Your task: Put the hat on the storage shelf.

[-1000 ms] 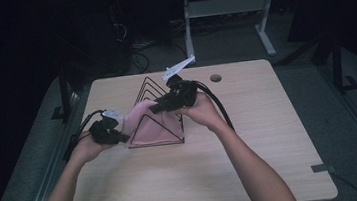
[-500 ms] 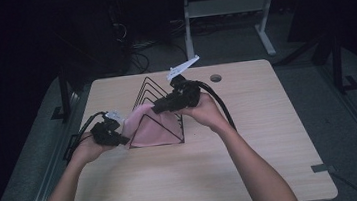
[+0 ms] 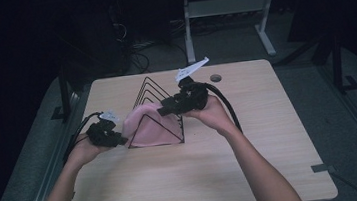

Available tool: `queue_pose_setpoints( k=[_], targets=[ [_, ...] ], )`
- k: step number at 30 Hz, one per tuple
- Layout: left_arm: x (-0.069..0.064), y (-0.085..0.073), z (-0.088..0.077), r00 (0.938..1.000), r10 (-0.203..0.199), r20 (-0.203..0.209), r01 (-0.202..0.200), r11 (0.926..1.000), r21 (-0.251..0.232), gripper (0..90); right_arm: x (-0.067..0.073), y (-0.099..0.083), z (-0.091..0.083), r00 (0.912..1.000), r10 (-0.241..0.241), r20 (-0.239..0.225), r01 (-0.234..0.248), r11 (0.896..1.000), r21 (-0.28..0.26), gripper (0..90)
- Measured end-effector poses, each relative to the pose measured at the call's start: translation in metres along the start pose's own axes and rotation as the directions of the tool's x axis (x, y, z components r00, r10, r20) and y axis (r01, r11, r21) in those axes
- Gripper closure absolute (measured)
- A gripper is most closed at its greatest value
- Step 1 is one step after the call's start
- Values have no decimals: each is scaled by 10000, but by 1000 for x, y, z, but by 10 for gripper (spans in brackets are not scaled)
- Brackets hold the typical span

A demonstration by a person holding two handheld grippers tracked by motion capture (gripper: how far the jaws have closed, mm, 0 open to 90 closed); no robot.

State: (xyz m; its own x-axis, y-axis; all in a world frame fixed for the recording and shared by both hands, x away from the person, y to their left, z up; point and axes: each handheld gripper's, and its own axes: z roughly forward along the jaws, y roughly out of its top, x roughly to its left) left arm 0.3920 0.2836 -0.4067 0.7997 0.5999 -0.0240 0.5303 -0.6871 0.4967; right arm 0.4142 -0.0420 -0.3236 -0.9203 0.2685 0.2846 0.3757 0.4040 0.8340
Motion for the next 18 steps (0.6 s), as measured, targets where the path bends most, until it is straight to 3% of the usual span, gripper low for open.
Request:
queue_pose_setpoints(
  k=[7,11,18],
  targets=[
    [-1,-4,-9,9998,-179,-88,177,9996,-237,625,-3,-15,-16,9995,256,163,-252,9994,-245,420],
    [-1,-9,-14,9991,-430,-72,426,9982,-411,571,-8,-29,-28,9968,455,651,-454,9990,-34,365],
    [-4,-14,-20,9983,-570,-81,564,9961,-678,509,-11,-47,-50,9892,616,1334,-598,9981,-170,346]
  ],
)
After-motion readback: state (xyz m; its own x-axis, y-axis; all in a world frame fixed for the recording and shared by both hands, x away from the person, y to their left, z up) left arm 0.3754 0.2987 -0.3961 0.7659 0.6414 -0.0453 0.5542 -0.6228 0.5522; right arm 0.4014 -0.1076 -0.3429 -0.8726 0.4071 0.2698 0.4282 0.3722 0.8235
